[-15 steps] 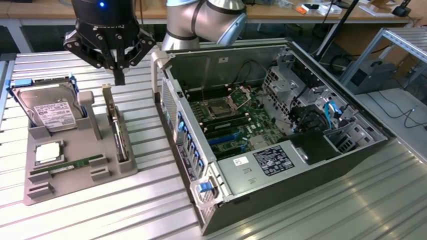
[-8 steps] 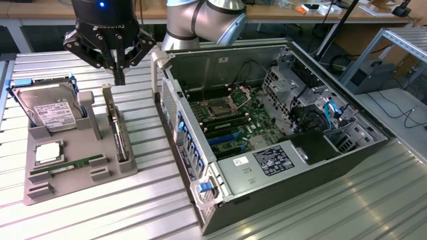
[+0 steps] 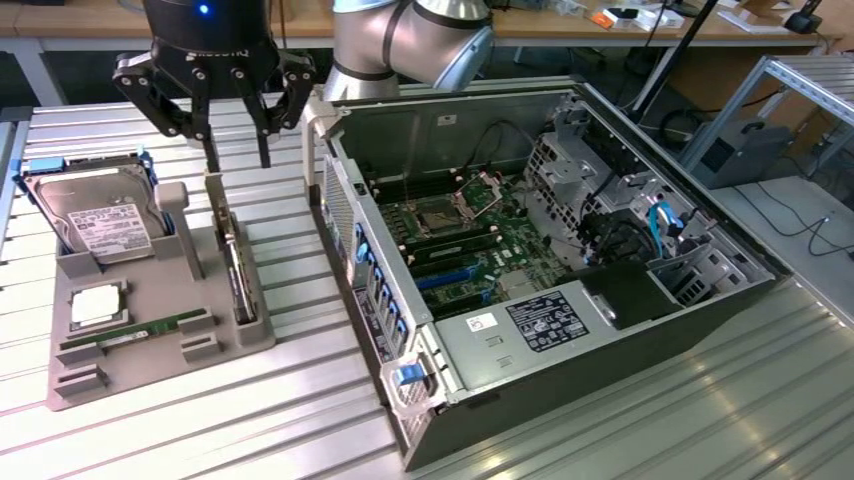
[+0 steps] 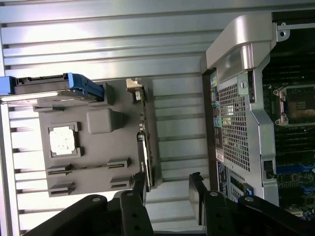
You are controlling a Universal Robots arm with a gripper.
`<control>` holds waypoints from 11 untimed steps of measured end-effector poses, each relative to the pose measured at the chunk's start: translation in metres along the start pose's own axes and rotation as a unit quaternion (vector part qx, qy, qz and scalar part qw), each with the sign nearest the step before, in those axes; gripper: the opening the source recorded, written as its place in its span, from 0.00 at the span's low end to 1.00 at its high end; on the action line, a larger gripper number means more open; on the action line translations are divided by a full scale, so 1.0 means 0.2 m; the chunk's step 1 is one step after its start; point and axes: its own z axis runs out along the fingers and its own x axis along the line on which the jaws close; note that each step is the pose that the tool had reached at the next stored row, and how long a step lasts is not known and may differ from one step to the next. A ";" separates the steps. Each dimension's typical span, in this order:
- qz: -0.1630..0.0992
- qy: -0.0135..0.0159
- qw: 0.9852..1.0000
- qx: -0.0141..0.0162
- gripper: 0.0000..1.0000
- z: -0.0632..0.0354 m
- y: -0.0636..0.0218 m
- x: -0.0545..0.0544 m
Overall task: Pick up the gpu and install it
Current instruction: 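Pick up the gpu and move the gpu toward the slot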
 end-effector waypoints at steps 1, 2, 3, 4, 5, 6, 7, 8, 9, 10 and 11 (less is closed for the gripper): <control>0.000 0.000 1.000 0.000 0.48 0.002 0.000 0.00; 0.000 0.000 1.000 0.000 0.48 0.003 0.000 0.00; 0.000 0.000 1.000 0.000 0.48 0.005 0.000 0.00; 0.000 0.000 1.000 0.000 0.48 0.006 0.000 0.00; 0.000 0.000 1.000 0.000 0.48 0.008 0.000 0.00; 0.000 0.000 1.000 0.000 0.48 0.011 0.000 0.00; 0.000 0.000 1.000 0.000 0.48 0.016 -0.001 0.00; 0.000 0.000 1.000 0.000 0.48 0.020 -0.001 0.00; 0.000 0.000 1.000 0.000 0.48 0.024 -0.001 0.00; 0.000 0.000 1.000 0.000 0.48 0.026 -0.001 0.00; 0.000 0.000 1.000 0.000 0.48 0.029 -0.001 0.00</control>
